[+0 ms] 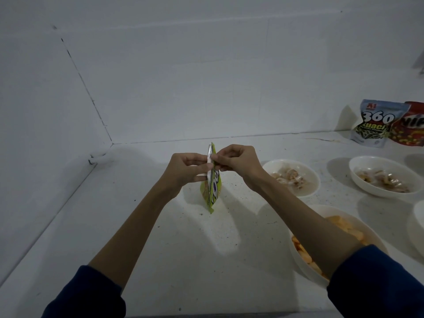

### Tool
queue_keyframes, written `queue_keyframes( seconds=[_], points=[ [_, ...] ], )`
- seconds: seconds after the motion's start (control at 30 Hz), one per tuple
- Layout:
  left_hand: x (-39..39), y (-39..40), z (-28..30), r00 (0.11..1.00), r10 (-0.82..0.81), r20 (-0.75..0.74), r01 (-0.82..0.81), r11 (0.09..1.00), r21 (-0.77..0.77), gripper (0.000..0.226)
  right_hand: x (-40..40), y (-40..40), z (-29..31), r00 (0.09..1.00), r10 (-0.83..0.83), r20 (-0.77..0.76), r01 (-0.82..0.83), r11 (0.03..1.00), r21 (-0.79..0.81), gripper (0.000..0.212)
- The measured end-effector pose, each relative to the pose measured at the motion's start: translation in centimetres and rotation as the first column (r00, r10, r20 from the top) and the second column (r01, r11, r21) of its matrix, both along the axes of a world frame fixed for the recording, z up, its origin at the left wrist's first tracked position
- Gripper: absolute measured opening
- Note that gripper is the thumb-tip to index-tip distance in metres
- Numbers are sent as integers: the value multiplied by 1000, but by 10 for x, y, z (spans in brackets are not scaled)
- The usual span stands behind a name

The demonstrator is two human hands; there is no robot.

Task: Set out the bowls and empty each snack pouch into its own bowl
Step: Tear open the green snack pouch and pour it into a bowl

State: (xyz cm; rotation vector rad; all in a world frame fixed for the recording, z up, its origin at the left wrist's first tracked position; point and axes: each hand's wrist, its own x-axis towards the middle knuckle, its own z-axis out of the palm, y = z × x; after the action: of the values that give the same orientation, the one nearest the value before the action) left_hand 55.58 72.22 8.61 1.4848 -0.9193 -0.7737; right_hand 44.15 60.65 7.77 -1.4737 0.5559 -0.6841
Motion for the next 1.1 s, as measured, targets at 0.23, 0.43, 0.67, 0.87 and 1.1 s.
queue_keyframes(
  seconds=[0.23,0.43,0.67,0.87,1.1],
  points=[
    [-4,-1,-5,999,40,-9,-40,995,-94,14,-4,2,-3,993,101,-59,-103,994,-34,14],
    [-3,-5,-12,994,106,-29,-109,989,-101,12,1,4,2,993,-14,-114,-2,990,-139,6],
    [-6,-6,-5,993,117,21,-116,992,-50,15,-2,-3,13,996,15,-85,-25,992,-125,10],
    [-8,-8,-2,997,68,45,-68,998,-7,17,0,-16,19,998,-29,-57,23,994,-105,13],
    [-11,-26,1,987,160,22,-159,987,-31,22,0,-14,13,999,-41,-12,40,997,-67,2]
  ],
)
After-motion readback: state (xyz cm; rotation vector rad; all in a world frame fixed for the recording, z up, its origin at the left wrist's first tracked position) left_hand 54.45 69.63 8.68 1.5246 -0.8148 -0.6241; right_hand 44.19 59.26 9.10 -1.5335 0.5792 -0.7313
